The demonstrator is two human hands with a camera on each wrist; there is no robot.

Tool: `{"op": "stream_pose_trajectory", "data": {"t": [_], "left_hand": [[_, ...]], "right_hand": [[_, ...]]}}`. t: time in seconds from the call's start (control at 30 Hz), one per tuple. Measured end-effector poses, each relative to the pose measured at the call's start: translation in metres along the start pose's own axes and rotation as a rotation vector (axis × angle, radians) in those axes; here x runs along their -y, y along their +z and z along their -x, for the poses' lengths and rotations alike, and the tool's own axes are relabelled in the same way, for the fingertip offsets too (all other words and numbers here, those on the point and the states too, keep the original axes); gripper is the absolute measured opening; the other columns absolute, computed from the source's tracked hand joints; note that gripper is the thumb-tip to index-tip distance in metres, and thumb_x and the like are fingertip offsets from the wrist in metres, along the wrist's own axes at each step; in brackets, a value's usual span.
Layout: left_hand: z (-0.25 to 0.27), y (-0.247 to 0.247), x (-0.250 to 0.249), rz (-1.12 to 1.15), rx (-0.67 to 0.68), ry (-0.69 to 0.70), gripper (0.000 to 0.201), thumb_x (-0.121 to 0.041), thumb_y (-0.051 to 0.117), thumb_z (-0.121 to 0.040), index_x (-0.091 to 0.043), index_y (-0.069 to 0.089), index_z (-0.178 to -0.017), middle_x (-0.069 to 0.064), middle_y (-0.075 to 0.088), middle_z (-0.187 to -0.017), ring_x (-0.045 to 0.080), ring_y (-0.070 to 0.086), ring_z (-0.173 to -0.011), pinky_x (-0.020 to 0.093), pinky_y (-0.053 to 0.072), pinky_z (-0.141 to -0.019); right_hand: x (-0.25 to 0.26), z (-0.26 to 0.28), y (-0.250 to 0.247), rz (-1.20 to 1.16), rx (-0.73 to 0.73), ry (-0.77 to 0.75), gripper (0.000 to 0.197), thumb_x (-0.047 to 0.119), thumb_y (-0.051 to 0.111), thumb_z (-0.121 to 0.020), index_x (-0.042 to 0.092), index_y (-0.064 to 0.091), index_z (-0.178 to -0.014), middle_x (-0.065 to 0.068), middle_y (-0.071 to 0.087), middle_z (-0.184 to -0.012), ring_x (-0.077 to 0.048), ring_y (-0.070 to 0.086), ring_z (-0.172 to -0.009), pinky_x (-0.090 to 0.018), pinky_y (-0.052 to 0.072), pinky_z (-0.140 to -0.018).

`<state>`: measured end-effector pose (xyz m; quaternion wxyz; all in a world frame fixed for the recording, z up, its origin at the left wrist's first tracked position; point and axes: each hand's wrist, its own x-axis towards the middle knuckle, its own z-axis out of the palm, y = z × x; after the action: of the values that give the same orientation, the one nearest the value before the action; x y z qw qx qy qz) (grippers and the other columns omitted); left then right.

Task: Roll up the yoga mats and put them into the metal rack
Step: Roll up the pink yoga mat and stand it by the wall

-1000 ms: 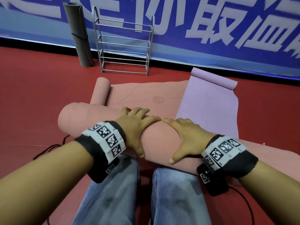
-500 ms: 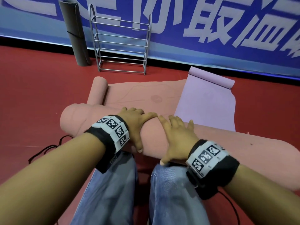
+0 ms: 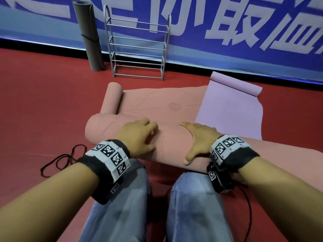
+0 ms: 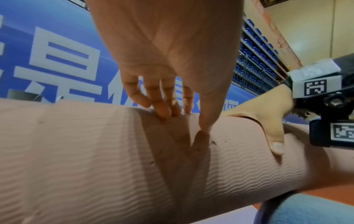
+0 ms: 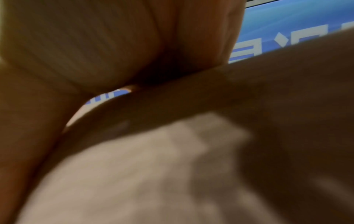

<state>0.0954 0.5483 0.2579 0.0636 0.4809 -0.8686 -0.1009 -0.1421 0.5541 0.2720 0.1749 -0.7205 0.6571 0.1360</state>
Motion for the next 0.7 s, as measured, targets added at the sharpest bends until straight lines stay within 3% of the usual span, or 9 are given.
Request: {"op": "stream_pose_trajectory", "data": {"t": [0.07, 0.17, 0.23, 0.33, 0.43, 0.5, 0.57, 0.63, 0.7], "left_hand": [[-0.002, -0.002, -0.001, 0.017, 0.046, -0.081, 0.03, -0.05, 0.063, -0.084, -0.022, 0.053, -0.09, -0.001, 0.058, -0.096, 0.024, 0.058, -0.092, 0.032, 0.043, -0.073], [-0.011, 0.0, -0.006, -0.036, 0.186, -0.256, 0.056, -0.067, 0.046, -0.087, -0.017, 0.05, -0.064, 0.003, 0.059, -0.076, 0.025, 0.058, -0.082, 0.031, 0.041, -0.069], [-0.017, 0.003, -0.01, 0.007, 0.233, -0.328, 0.069, -0.077, 0.038, -0.083, -0.014, 0.057, -0.062, 0.003, 0.062, -0.073, 0.025, 0.061, -0.083, 0.032, 0.045, -0.073], [-0.026, 0.011, -0.014, 0.113, 0.355, -0.433, 0.09, -0.09, 0.024, -0.073, -0.014, 0.071, -0.083, 0.006, 0.071, -0.096, 0.027, 0.063, -0.096, 0.037, 0.046, -0.091], [-0.026, 0.019, -0.02, 0.337, 0.422, -0.562, 0.12, -0.103, 0.014, -0.052, -0.015, 0.07, -0.113, 0.008, 0.068, -0.117, 0.028, 0.059, -0.111, 0.041, 0.039, -0.104], [-0.025, 0.02, -0.029, 0.648, 0.377, -0.612, 0.107, -0.092, 0.027, -0.069, -0.012, 0.056, -0.135, 0.004, 0.057, -0.134, 0.027, 0.05, -0.126, 0.036, 0.03, -0.112], [-0.024, 0.024, -0.036, 0.884, 0.345, -0.701, 0.073, -0.06, 0.035, -0.095, -0.009, 0.036, -0.148, 0.01, 0.047, -0.142, 0.027, 0.041, -0.134, 0.033, 0.029, -0.108], [-0.025, 0.029, -0.039, 1.007, 0.411, -0.807, 0.082, -0.066, 0.034, -0.092, -0.012, 0.024, -0.153, 0.016, 0.037, -0.151, 0.038, 0.044, -0.13, 0.039, 0.038, -0.1], [-0.03, 0.036, -0.039, 1.122, 0.432, -0.873, 0.099, -0.081, 0.036, -0.079, -0.019, 0.019, -0.155, 0.016, 0.029, -0.155, 0.045, 0.047, -0.123, 0.047, 0.04, -0.102]], "right_hand": [[-0.005, -0.002, 0.0, -0.023, 0.016, 0.013, 0.134, 0.058, 0.089, -0.041, 0.042, 0.013, -0.15, 0.0, 0.048, -0.136, -0.024, 0.047, -0.123, -0.048, 0.038, -0.104], [-0.013, -0.004, -0.001, -0.083, 0.025, 0.044, 0.136, 0.06, 0.088, -0.034, 0.043, 0.016, -0.149, 0.0, 0.05, -0.135, -0.024, 0.05, -0.121, -0.045, 0.04, -0.105], [-0.021, -0.005, -0.001, -0.13, 0.023, 0.062, 0.142, 0.067, 0.081, -0.024, 0.043, 0.017, -0.149, 0.001, 0.05, -0.136, -0.024, 0.051, -0.121, -0.044, 0.04, -0.105], [-0.031, -0.004, -0.002, -0.178, 0.01, 0.09, 0.139, 0.062, 0.085, -0.031, 0.04, 0.017, -0.15, -0.001, 0.05, -0.136, -0.024, 0.05, -0.121, -0.043, 0.04, -0.105], [-0.035, -0.005, 0.0, -0.191, -0.013, 0.099, 0.134, 0.056, 0.09, -0.041, 0.039, 0.016, -0.151, -0.001, 0.049, -0.136, -0.024, 0.05, -0.121, -0.042, 0.041, -0.105], [-0.035, -0.007, 0.002, -0.182, -0.023, 0.104, 0.132, 0.057, 0.089, -0.042, 0.039, 0.016, -0.151, 0.0, 0.05, -0.136, -0.023, 0.05, -0.121, -0.042, 0.042, -0.104], [-0.034, -0.008, 0.002, -0.182, -0.028, 0.103, 0.131, 0.058, 0.089, -0.042, 0.039, 0.018, -0.151, 0.001, 0.051, -0.135, -0.023, 0.051, -0.12, -0.042, 0.043, -0.103], [-0.035, -0.008, 0.002, -0.17, -0.049, 0.101, 0.13, 0.058, 0.088, -0.042, 0.04, 0.019, -0.15, 0.001, 0.052, -0.135, -0.024, 0.051, -0.12, -0.043, 0.042, -0.102], [-0.035, -0.006, 0.004, -0.132, -0.09, 0.103, 0.129, 0.06, 0.087, -0.043, 0.04, 0.019, -0.15, 0.0, 0.052, -0.134, -0.025, 0.051, -0.12, -0.045, 0.041, -0.102]]}}
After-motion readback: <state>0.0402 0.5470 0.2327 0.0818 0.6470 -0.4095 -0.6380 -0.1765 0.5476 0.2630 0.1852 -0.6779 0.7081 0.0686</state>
